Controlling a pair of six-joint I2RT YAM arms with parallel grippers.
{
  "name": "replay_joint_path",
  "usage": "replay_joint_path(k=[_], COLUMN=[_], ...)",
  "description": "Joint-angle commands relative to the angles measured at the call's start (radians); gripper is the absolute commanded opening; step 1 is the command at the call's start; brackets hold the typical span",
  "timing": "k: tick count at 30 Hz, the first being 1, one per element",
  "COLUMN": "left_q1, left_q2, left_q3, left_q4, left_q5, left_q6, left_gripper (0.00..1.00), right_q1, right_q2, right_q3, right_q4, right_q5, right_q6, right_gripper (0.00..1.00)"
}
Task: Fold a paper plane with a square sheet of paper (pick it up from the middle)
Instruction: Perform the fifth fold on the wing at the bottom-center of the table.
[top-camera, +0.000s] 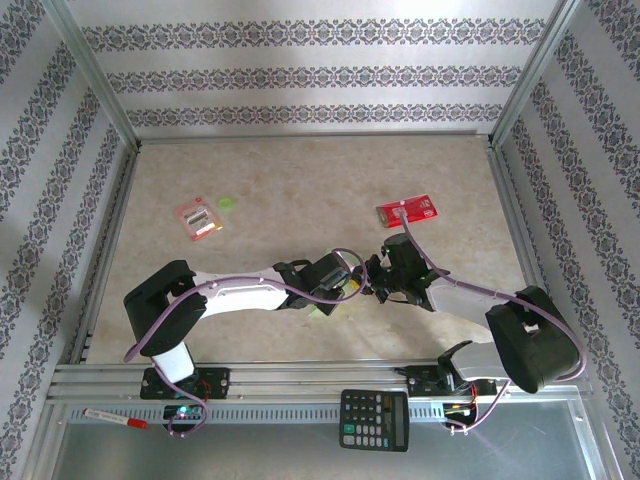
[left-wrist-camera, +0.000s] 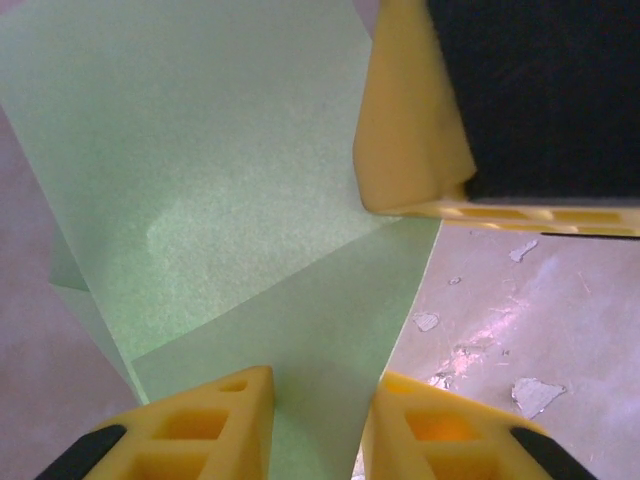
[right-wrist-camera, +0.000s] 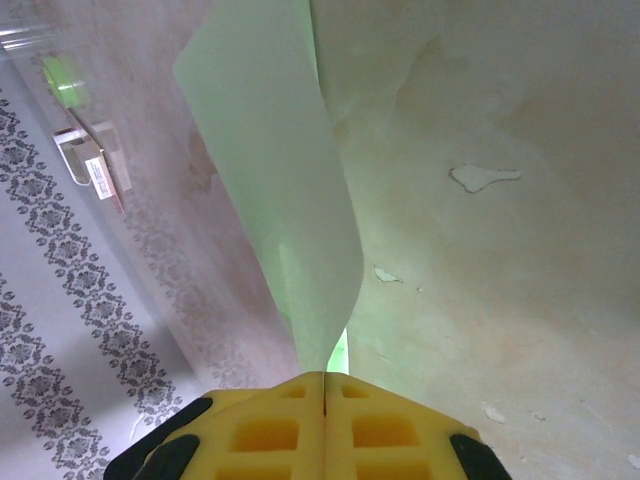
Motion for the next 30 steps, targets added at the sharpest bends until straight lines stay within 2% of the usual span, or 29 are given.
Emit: replay_joint_path(k=[1,19,25,30], left_q1=[-0.015,-0.016,-0.014,-0.005], left_q2=[0.009,-0.005,-0.016,-0.051], left_q3=[-0.009,-0.008,-0.014,-0.05], left_q4=[-0.04,-0.04,-0.033,0.008], left_q5=[-0.027,-0.029,-0.023,0.0], left_q6=[0.023,0.037,0.035,0.007], left_gripper=[0.26,0.09,0.01,0.0], right_q1=[0.011,0.006,-0.003,-0.042], right_q2=[0.011,0.025,0.019,-0.019], right_q3=[0.004,0.022,0.03,0.03], right_q4=[0.01,0.005,-0.004,-0.045], right_q5=[-0.013,-0.025,-0.032,-0.04], right_q6=[0.01,0.004,-0.004,-0.042], right_gripper=[0.0,0.0,0.05,0.16])
